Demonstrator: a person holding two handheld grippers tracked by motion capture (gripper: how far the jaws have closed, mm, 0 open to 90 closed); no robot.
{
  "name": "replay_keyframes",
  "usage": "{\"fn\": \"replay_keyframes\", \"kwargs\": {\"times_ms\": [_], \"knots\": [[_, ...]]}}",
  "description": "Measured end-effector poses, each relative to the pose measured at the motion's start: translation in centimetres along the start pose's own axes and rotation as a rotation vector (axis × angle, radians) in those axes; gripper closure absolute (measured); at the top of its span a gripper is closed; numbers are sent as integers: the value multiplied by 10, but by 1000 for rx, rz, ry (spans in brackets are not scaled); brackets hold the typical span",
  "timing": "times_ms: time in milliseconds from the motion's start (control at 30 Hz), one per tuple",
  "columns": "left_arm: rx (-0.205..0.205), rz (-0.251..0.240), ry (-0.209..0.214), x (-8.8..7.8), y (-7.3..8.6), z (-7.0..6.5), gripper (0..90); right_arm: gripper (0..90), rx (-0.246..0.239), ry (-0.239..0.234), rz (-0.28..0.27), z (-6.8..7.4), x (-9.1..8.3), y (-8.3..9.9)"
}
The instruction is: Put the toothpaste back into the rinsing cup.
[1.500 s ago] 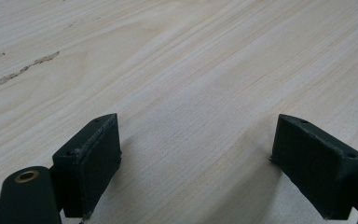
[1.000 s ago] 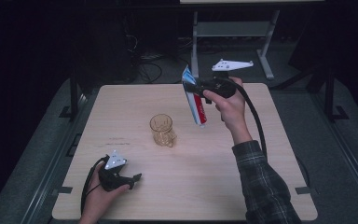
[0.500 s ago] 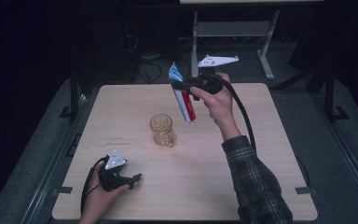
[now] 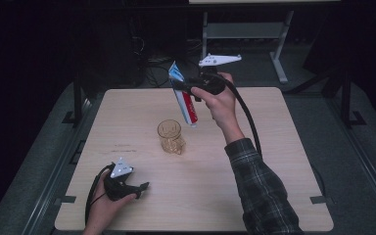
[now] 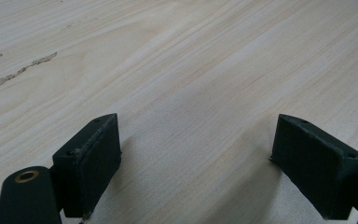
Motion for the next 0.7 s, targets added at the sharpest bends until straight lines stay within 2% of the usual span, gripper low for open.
{"fn": "replay_keyframes", "kwargs": {"times_ms": [367, 700], "knots": [[5, 0, 3, 0, 0, 0, 144, 721, 1, -16, 15, 4, 28, 7], [7, 1, 6, 0, 0, 0, 144, 720, 9, -26, 29, 7, 46, 15]]}}
Point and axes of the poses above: each handheld gripper's, and its own axes: x roughly forward along the jaws, y roughly out of its underside, z roughly to its left, the point moved 2 cm from there along x, roughly forward along the jaws, and after that the axes turned 13 degrees about -z, right-handed, at the moved point
